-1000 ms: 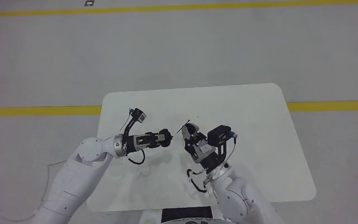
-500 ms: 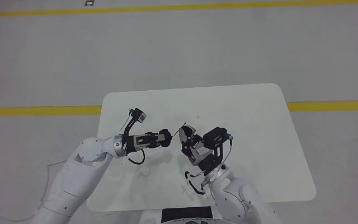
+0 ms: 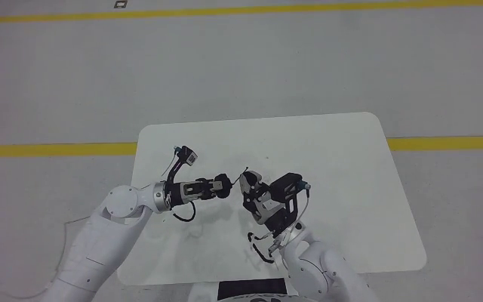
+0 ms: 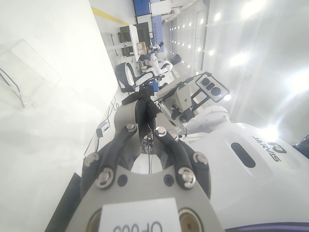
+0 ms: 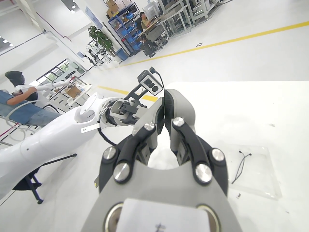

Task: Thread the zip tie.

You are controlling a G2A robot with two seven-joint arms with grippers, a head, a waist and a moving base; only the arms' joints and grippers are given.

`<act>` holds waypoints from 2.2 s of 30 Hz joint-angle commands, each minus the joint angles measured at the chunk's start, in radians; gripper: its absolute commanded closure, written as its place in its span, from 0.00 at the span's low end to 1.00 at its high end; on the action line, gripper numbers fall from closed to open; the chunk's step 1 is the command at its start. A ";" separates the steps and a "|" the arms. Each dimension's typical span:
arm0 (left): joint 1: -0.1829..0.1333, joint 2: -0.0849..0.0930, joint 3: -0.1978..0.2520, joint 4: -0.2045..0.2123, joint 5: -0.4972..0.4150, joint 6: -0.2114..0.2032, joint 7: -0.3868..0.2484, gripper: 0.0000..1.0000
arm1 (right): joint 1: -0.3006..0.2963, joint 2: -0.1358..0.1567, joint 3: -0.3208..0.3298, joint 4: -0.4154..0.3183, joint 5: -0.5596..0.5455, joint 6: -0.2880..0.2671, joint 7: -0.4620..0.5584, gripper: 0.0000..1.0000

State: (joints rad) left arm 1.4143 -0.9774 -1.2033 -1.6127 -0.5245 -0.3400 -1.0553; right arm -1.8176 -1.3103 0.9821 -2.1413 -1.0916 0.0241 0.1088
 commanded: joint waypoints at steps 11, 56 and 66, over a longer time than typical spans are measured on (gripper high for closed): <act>0.000 0.000 0.000 0.000 0.000 0.000 0.000 1.00 | -0.003 0.005 0.000 0.001 0.000 0.003 -0.006 1.00; 0.000 0.000 0.000 0.000 0.000 0.000 0.000 1.00 | 0.011 0.015 -0.025 0.012 -0.009 0.031 -0.019 1.00; 0.000 0.000 0.000 0.000 0.000 0.000 0.000 1.00 | 0.013 0.016 -0.029 0.010 -0.011 0.036 -0.031 1.00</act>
State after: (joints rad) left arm 1.4143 -0.9774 -1.2033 -1.6127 -0.5245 -0.3400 -1.0553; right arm -1.8047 -1.2947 0.9529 -2.1316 -1.1018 0.0601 0.0781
